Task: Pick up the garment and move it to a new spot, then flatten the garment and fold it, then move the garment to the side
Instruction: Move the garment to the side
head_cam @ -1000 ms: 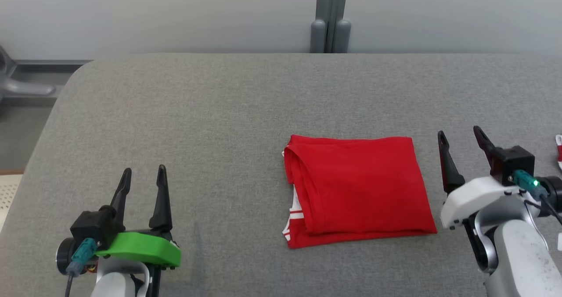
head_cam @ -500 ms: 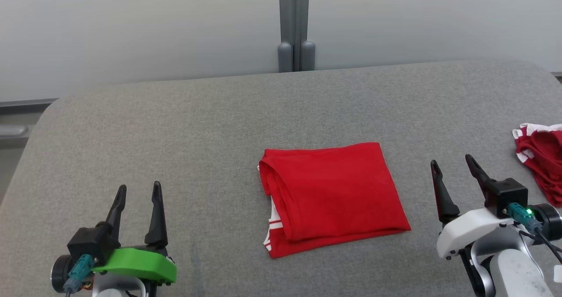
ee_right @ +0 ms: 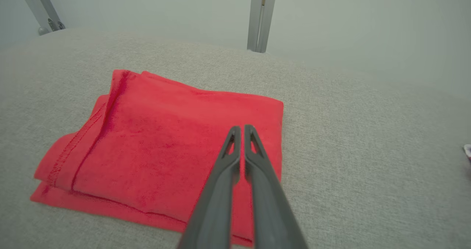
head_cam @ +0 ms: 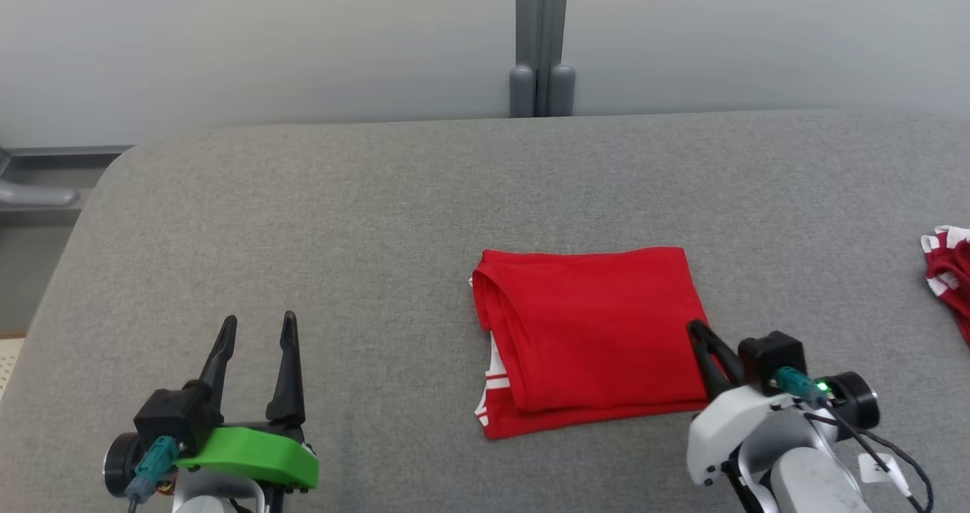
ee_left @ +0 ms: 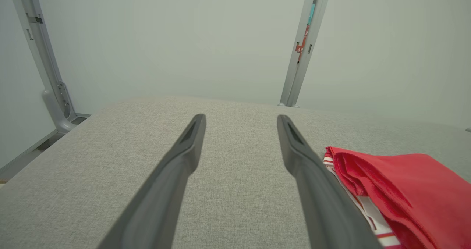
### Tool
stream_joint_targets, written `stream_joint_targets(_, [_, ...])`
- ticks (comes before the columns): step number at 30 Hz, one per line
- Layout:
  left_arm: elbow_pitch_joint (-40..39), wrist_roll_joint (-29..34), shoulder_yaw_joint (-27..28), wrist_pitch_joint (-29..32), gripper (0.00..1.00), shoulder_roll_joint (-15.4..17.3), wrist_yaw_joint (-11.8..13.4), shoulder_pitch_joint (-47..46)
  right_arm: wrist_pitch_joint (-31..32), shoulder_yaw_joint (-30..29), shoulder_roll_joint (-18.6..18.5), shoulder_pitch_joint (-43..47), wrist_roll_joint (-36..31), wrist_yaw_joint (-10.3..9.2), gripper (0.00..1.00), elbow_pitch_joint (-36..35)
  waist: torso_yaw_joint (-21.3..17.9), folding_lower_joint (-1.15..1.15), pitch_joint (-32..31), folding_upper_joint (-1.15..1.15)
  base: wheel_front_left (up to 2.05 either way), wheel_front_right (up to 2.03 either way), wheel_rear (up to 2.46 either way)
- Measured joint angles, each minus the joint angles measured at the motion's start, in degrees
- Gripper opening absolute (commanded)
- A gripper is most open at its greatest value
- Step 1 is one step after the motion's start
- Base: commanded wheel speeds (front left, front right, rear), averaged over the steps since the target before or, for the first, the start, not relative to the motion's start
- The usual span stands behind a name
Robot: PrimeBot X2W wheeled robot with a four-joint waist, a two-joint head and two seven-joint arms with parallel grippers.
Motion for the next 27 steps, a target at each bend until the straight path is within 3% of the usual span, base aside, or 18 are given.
stream_joint_targets(11, [-0.3,0.1,-1.6,0.0,1.00,0.6,0.0,-2.8,0.2,17.5,1.9,-11.5,4.3,0.01,0.00,21.0,4.8,0.00,3.2,0.00,0.00,0.00,0.00])
stream_joint_targets(20, [-0.2,0.0,-1.8,0.0,1.00,0.5,0.0,-3.0,1.5,37.4,2.0,-15.9,14.1,-0.01,0.00,23.5,8.3,0.00,4.7,0.00,0.00,0.00,0.00])
stream_joint_targets(27, [0.1,-0.1,-1.8,0.0,1.00,0.5,0.0,-3.3,1.6,45.7,2.1,-18.2,19.9,0.04,0.00,23.2,8.8,0.00,4.9,0.00,0.00,0.00,0.00])
